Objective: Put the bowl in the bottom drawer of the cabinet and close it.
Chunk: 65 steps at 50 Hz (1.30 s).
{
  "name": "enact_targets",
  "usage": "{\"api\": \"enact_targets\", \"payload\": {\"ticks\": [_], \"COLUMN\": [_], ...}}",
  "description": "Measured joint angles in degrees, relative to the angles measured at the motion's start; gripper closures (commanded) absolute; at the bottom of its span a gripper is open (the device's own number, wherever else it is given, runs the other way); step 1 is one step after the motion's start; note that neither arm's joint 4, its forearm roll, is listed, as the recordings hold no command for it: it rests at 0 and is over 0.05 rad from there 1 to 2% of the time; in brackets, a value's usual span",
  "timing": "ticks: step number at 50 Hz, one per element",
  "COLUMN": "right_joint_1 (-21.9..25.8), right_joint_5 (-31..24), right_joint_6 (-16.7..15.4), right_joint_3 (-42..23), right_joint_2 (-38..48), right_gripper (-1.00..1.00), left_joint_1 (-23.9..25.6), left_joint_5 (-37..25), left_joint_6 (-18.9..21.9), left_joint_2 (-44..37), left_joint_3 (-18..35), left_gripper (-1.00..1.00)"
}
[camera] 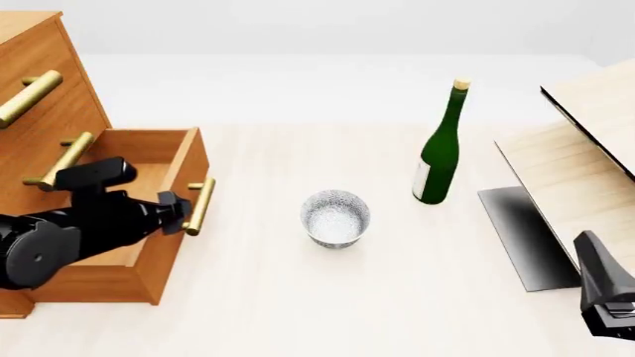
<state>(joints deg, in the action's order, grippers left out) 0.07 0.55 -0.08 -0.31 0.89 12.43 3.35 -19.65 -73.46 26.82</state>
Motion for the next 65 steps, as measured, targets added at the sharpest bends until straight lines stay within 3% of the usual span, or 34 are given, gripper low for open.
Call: {"api": "enact_targets", "payload": {"ticks": [28,65], "right_joint_1": [0.0,0.0], "right_joint_5": [0.0,0.0], "right_joint_6": [0.0,0.0], "right_joint_3": [0.0,0.0], "right_joint_2": [0.0,0.0], "right_gripper": [-1.0,-1.0], "left_joint_1": [6.8,6.6], "left_joint_5": [1.7,-3.6], "left_joint_6": [0.0,4.6], "left_joint_2": [-5.3,-1.2], "left_joint_3": [2.9,4.4], "left_gripper": [-1.0,-1.0]}}
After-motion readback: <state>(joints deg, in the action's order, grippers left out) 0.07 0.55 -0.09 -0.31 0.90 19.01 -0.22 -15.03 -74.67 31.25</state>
